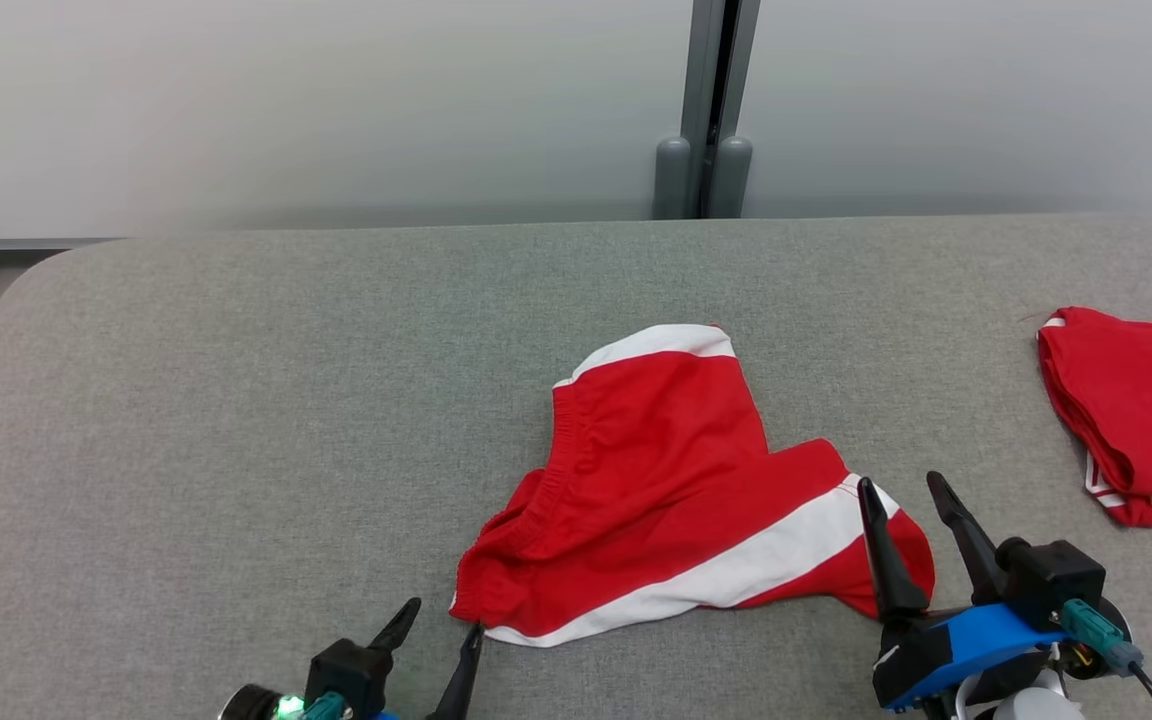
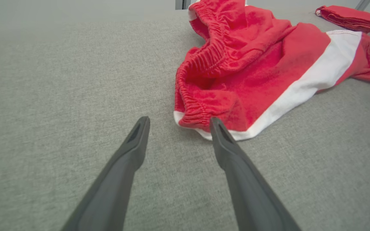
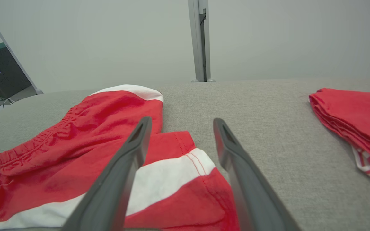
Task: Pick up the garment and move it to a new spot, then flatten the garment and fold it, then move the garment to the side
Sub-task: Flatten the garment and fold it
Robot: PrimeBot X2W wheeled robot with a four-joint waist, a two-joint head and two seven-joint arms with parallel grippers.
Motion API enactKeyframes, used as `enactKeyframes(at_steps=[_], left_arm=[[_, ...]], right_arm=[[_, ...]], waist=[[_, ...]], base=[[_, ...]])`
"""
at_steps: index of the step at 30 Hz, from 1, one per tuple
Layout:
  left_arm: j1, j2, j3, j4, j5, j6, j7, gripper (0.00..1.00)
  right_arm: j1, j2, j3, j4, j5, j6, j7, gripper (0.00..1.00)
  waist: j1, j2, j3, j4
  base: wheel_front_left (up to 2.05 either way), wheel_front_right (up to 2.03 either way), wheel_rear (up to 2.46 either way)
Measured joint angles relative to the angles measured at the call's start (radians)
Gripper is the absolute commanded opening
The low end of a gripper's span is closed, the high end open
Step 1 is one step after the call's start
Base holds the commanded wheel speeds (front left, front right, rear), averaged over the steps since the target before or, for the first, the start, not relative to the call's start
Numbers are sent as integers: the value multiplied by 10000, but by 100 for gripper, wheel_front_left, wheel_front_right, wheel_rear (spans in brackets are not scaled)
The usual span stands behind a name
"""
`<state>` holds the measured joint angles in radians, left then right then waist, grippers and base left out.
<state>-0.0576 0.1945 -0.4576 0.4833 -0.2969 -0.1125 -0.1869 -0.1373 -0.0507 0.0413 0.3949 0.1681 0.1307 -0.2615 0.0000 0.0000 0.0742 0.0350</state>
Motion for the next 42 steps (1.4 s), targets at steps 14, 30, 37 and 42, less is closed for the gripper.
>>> enactKeyframes(at_steps=[14, 30, 37, 42], left_arm=[[-1177, 90, -1336, 1172, 201, -121, -165, 37], [-1512, 341, -1730, 807, -203, -173, -660, 0], [-1533, 339, -1762, 740, -288, -173, -715, 0], [-1532, 328, -1766, 732, -328, -173, -723, 0]], right_arm=[[-297, 2, -186, 163, -387, 0, 153, 100], [-1622, -614, 121, 832, -746, 0, 3816, 100], [-1909, -1452, 1104, 840, 736, 0, 5975, 100], [-1898, -1950, 1733, 207, 1825, 0, 6521, 100]], waist=[[0, 0, 301, -263], [1, 0, 465, -25], [0, 0, 424, 80], [1, 0, 385, 103]], base=[[0, 0, 0], [0, 0, 0], [0, 0, 0], [0, 0, 0]])
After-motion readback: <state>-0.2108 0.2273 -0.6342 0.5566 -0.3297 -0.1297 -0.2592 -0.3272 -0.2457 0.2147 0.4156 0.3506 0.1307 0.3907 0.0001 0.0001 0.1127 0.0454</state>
